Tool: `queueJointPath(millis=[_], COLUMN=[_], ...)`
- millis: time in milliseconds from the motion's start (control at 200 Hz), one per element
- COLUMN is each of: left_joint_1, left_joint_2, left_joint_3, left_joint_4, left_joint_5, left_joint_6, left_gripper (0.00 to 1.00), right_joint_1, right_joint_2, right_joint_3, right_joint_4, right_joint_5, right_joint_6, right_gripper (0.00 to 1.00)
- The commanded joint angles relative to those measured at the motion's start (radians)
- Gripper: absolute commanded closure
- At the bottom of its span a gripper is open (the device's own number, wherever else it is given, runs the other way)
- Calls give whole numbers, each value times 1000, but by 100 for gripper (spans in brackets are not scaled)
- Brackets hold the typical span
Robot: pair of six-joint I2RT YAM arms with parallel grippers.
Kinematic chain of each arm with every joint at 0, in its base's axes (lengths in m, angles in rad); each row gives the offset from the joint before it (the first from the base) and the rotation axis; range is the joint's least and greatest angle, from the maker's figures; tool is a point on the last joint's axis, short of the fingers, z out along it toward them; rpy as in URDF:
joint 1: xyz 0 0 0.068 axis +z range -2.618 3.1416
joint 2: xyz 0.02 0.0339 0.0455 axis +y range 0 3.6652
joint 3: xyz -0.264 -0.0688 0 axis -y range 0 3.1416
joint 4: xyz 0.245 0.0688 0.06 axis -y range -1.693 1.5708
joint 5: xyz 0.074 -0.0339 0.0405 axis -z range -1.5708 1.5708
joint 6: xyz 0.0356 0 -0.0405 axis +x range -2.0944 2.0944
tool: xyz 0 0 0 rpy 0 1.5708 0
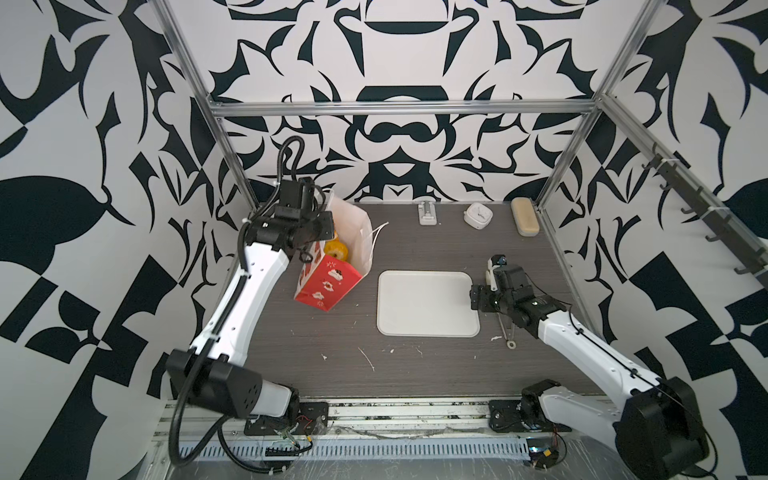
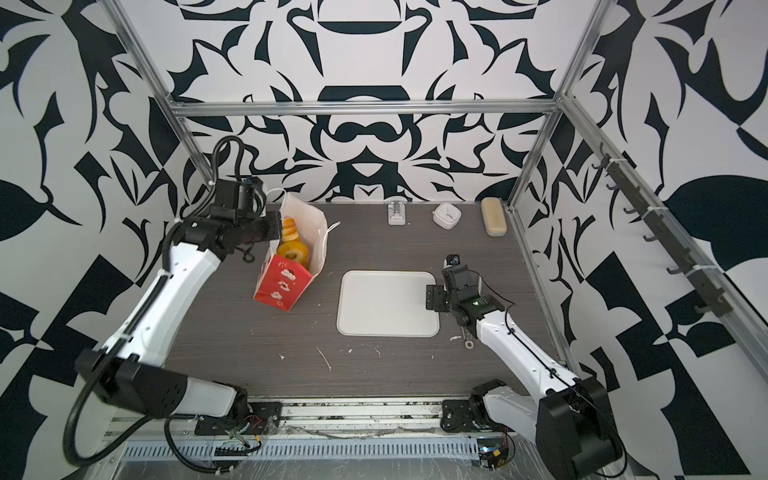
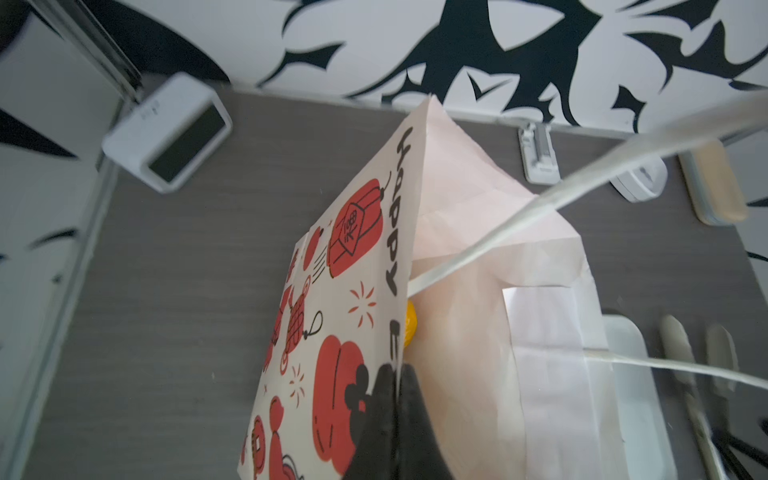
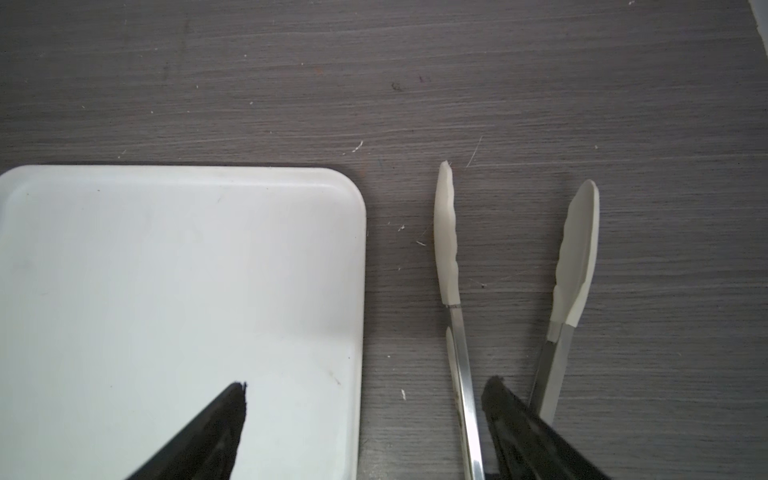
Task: Take the fake bread out of the paper bag
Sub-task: 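Tilt the bag over the tray with left gripper while right grasps tongs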
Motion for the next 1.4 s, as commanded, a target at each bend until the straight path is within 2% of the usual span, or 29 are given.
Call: queueJointPath(millis=[0,85,235,475,555,700,765,835,955,1155,1400], left_joint_1=[1,1,-9,-94,-131,-204,-235,-267,-306,-321,-325], left_joint_2=[111,214,332,412,420,387,357,323,268,187,132], left_joint_3=[138,232,323,382,379,303,247,184,76,-80,-188], left_joint_4=[8,4,34,70,72,113,140,175,232,319,389], left_joint_5=[-122,-153,-131,-145,-155,-178,-178,-176,-169,-107,-59], left_joint_6=[163,211,213,204,203,198,184,170,142,91,73], left_gripper=[100,100,100,100,100,100,100,100,100,100,100], right_joint_1=[3,3,3,3,3,2,0,-9,-34,-73,-168], right_joint_2=[-18,-37,-88,-171,-200,-206,-185,-150,-75,-25,103], right_joint_3=[43,41,26,14,20,79,115,147,175,158,149], right_joint_4=[-17,-37,-71,-128,-153,-290,-374,-443,-512,-531,-518], right_joint_5=[34,40,28,-51,-45,55,144,172,149,81,-19], right_joint_6=[-19,-18,4,92,122,155,166,164,147,153,132], right_gripper=[8,8,8,8,8,6,4,1,1,0,1])
